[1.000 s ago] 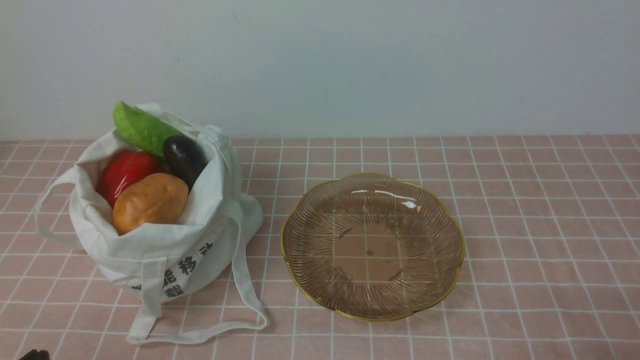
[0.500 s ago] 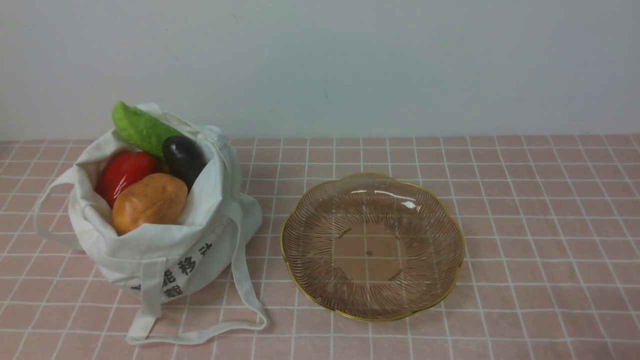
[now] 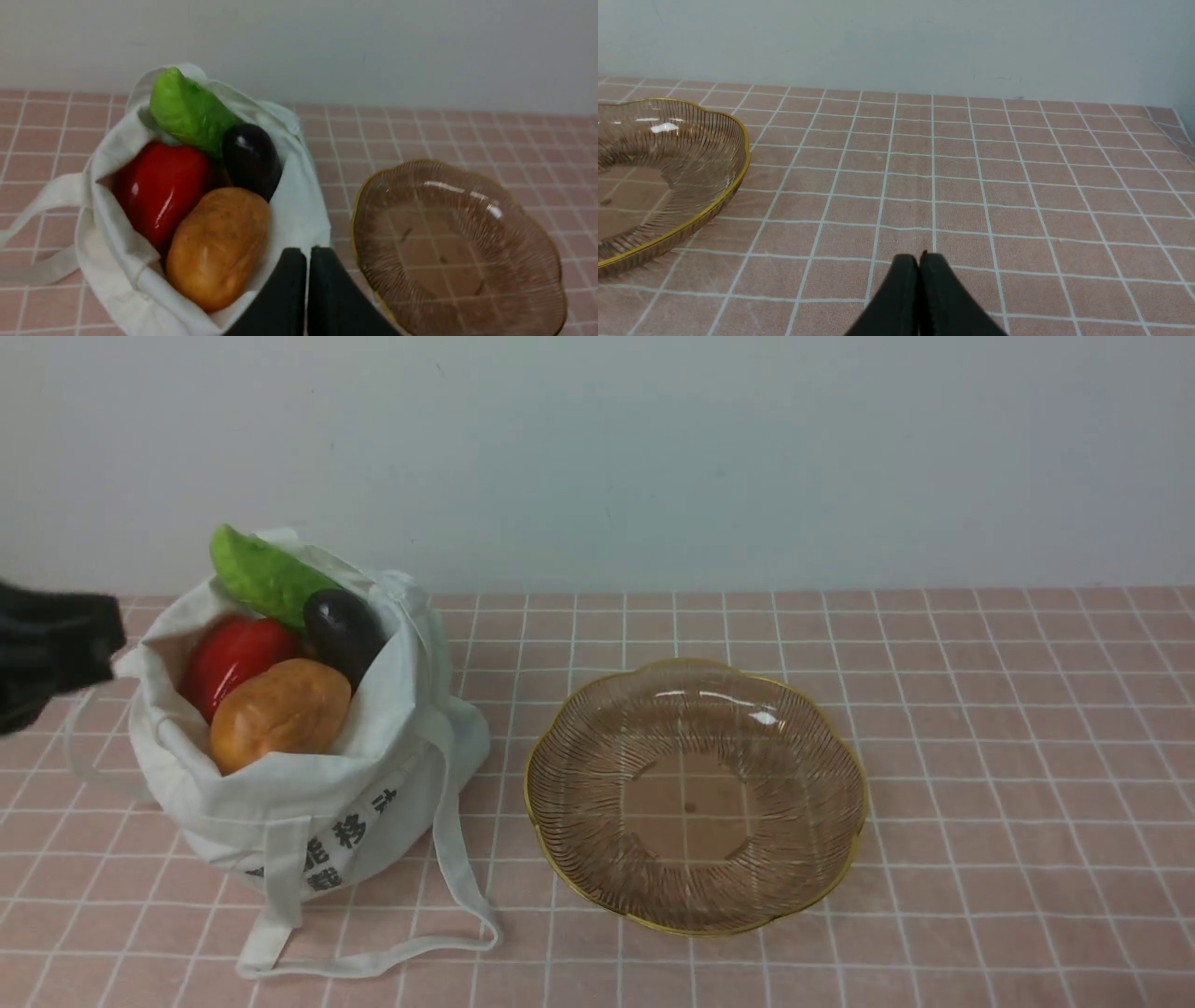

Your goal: Take vegetables from bag on pink coffee tablecloth place on plate.

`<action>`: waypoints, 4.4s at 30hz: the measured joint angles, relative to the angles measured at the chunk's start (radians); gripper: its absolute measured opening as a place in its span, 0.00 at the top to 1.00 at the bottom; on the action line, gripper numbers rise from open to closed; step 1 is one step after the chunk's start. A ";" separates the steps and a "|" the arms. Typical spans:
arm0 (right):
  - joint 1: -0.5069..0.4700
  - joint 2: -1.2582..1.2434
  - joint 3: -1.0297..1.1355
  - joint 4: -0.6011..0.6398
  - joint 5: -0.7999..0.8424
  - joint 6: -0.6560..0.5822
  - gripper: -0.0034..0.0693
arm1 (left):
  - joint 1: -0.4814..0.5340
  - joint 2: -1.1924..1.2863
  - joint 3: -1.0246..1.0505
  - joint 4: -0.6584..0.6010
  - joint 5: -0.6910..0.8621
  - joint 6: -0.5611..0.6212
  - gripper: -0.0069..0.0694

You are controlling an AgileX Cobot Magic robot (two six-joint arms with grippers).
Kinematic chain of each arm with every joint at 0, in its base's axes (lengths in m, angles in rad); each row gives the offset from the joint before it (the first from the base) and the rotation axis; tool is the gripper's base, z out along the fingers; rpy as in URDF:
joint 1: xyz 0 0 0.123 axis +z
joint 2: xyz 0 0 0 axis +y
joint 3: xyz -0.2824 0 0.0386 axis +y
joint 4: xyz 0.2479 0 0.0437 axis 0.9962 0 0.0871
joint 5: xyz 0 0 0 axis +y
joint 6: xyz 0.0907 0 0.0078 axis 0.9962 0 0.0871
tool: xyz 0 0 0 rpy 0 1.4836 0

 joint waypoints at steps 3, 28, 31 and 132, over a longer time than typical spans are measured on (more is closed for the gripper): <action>0.000 0.000 0.000 0.000 0.000 -0.001 0.97 | 0.008 0.171 -0.149 0.029 0.106 0.001 0.92; 0.000 0.000 0.000 0.000 0.000 -0.001 0.97 | 0.094 0.826 -0.750 0.088 0.364 0.187 0.67; 0.000 0.000 0.000 0.000 0.000 -0.001 0.97 | 0.094 0.833 -0.753 0.115 0.361 0.195 0.48; 0.000 0.000 0.000 0.000 0.000 0.007 0.97 | -0.549 -0.123 -0.174 0.483 0.069 -0.246 0.92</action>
